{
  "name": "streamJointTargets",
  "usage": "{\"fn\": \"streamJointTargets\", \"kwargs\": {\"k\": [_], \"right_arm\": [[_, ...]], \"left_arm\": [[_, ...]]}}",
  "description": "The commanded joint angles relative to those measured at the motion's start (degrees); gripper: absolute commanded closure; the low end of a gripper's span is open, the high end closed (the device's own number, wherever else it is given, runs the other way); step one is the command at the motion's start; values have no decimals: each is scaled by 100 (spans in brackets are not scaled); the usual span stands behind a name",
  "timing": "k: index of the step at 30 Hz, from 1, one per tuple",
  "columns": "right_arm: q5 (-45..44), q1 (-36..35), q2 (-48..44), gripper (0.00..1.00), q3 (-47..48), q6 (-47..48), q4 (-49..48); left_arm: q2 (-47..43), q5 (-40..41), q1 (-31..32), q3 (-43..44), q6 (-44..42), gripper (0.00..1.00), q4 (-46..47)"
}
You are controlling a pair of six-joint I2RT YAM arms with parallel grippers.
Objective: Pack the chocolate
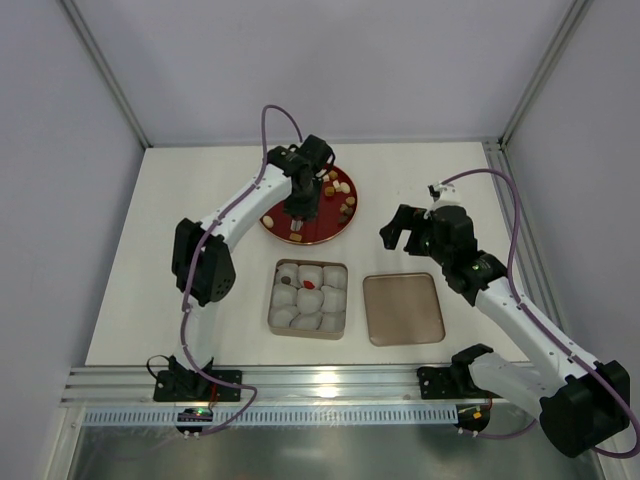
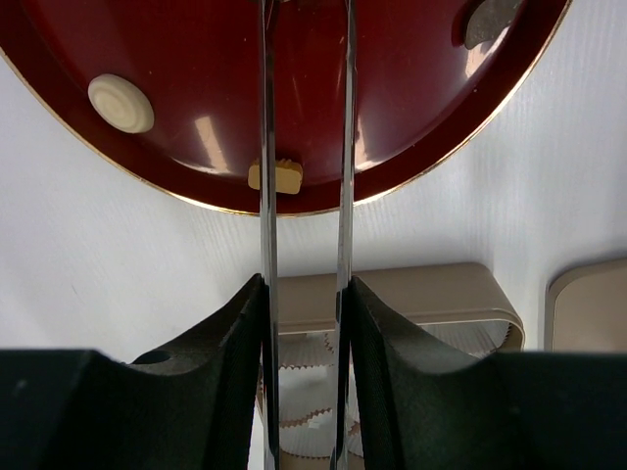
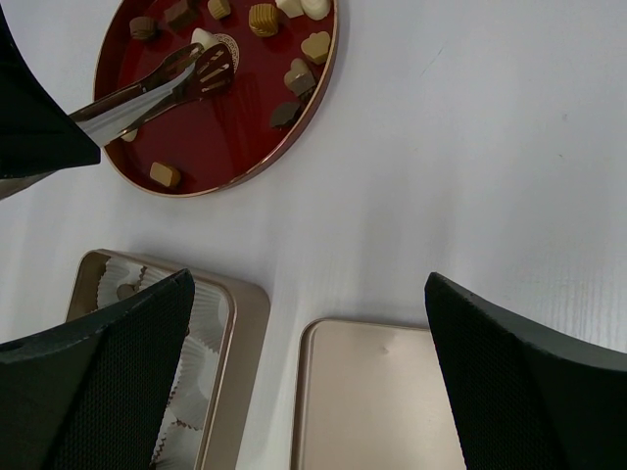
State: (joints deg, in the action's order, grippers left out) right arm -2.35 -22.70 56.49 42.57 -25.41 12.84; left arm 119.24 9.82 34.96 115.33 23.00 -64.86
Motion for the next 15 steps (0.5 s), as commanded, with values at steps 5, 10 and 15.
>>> {"fn": "streamJointTargets", "kwargs": {"k": [5, 10, 15], "right_arm": [[-117, 20, -138, 0, 270, 133, 61], [-117, 11, -121, 0, 270, 133, 52], [-117, 11, -129, 0, 279, 124, 52]], "left_arm": [[-33, -86, -16, 253, -86, 64, 105], [3, -104, -16, 280, -103, 66, 53], [-6, -86, -16, 280, -121, 67, 44]]}}
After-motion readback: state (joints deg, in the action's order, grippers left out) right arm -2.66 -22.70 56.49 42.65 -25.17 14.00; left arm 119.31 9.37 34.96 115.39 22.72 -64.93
